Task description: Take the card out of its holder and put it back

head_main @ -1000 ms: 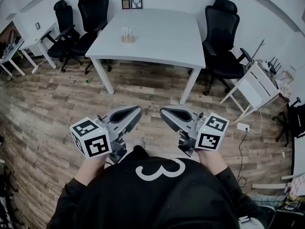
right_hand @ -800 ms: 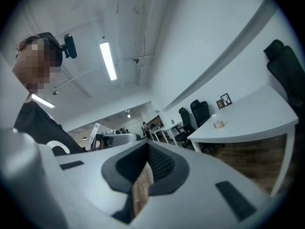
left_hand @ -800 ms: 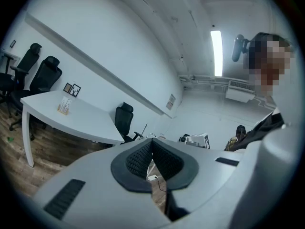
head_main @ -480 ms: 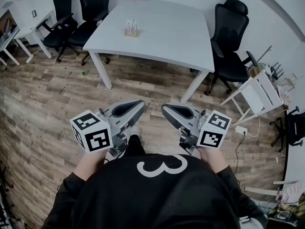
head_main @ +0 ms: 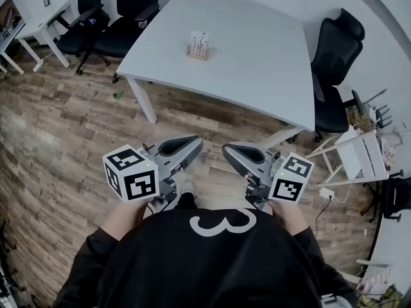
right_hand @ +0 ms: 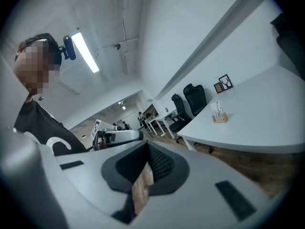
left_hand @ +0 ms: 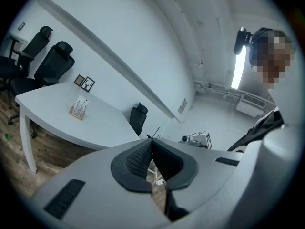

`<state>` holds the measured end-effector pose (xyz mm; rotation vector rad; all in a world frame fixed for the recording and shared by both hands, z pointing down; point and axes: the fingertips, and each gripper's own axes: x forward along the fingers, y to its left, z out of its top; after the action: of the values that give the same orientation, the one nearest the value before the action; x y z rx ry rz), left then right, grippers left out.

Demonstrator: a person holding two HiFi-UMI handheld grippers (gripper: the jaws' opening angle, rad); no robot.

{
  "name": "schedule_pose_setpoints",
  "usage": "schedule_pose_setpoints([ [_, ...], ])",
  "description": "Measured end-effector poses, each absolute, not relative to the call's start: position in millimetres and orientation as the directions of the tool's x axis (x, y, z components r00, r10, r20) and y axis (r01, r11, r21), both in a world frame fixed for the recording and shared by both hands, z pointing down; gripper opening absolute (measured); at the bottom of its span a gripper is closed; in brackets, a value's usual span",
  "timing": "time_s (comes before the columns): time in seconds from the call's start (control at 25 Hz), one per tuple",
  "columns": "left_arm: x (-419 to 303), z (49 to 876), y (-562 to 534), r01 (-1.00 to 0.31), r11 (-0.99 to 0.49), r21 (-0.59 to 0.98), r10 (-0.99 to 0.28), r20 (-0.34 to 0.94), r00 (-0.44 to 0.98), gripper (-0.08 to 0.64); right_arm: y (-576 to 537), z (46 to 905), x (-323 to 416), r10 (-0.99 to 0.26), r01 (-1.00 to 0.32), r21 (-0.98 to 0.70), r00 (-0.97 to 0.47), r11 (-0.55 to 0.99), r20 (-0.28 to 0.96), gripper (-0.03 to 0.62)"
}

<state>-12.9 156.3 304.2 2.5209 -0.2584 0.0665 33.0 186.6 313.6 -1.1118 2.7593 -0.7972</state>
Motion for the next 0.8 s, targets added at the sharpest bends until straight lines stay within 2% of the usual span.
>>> schedule_pose_setpoints([
  [0.24,-21.1,298.3,54.1,-0.217,-0.799,0.561,-0.184,0.116,0.976,0.011,85.2,301.5,24.4,-0.640,-0.624,-0.473,-0.753,0.621,0.152,0.008],
  [0.8,-5.8,305.0,-39.8,-0.238,-0.805,0.544,-0.184,0.152,0.971,0.011,-0.3,298.5,54.0,-0.624,-0.672,-0.309,-0.740,0.673,0.251,0.009],
])
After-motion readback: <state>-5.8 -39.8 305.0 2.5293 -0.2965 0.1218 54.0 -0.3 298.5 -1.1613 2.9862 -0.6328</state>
